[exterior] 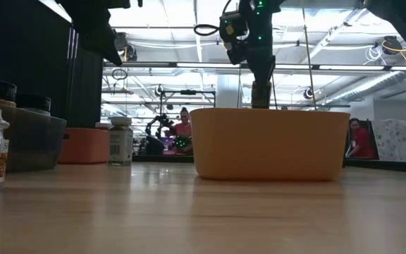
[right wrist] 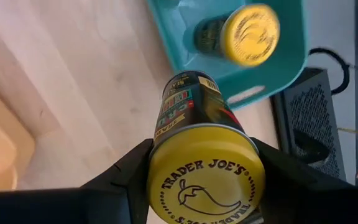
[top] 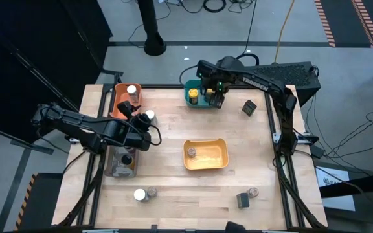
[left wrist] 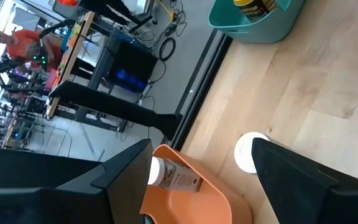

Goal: Sort spices by type
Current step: Put the yellow spice bottle into the green bin

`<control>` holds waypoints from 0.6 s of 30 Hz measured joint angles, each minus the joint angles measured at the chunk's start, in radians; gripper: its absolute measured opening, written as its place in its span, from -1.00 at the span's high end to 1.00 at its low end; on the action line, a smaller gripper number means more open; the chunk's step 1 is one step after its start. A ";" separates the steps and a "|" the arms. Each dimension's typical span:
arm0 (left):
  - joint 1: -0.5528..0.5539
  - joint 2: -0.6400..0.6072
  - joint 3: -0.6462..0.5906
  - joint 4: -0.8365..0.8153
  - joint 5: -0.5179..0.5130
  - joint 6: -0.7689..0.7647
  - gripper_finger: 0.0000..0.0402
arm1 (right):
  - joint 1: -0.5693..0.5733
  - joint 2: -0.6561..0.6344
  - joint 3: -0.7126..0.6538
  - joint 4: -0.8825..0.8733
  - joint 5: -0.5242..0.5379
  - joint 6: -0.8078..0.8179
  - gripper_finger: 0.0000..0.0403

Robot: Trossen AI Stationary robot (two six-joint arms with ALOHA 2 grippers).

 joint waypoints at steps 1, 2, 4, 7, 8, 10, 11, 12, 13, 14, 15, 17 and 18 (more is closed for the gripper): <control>0.000 0.000 0.000 -0.001 0.000 0.000 -0.41 | -0.009 0.000 0.000 0.015 0.000 -0.007 0.02; 0.000 0.000 0.000 -0.001 0.000 0.000 -0.41 | -0.017 0.003 0.000 0.023 -0.001 -0.012 0.02; 0.000 0.000 0.000 -0.001 0.000 0.000 -0.41 | -0.036 0.005 0.000 0.030 -0.008 -0.017 0.02; 0.000 0.000 0.000 -0.001 -0.001 0.001 -0.41 | -0.060 0.004 0.000 0.046 -0.066 -0.024 0.02; 0.000 0.000 0.000 -0.001 -0.002 0.001 -0.41 | -0.064 0.004 0.000 0.055 -0.076 -0.025 0.02; 0.000 0.000 0.000 -0.001 -0.003 0.001 -0.41 | -0.069 0.004 0.000 0.073 -0.079 -0.025 0.02; 0.000 0.000 0.000 -0.001 -0.004 0.001 -0.41 | -0.074 0.004 0.000 0.074 -0.082 -0.025 0.02; 0.000 0.000 0.000 -0.001 -0.004 0.001 -0.41 | -0.076 0.004 0.000 0.073 -0.082 -0.025 0.02; 0.000 0.000 0.000 -0.001 -0.004 0.001 -0.41 | -0.081 0.004 0.000 0.072 -0.085 -0.025 0.02; 0.000 0.000 0.000 -0.001 -0.004 0.001 -0.41 | -0.085 0.004 0.000 0.073 -0.085 -0.025 0.02; 0.000 0.000 0.000 -0.001 -0.004 0.001 -0.41 | -0.086 0.004 0.000 0.074 -0.082 -0.026 0.02; 0.000 0.000 0.000 -0.001 -0.004 0.001 -0.41 | -0.088 0.004 0.000 0.078 -0.077 -0.028 0.02; 0.000 0.000 0.000 -0.001 -0.004 0.001 -0.41 | -0.088 0.004 0.000 0.083 -0.078 -0.029 0.02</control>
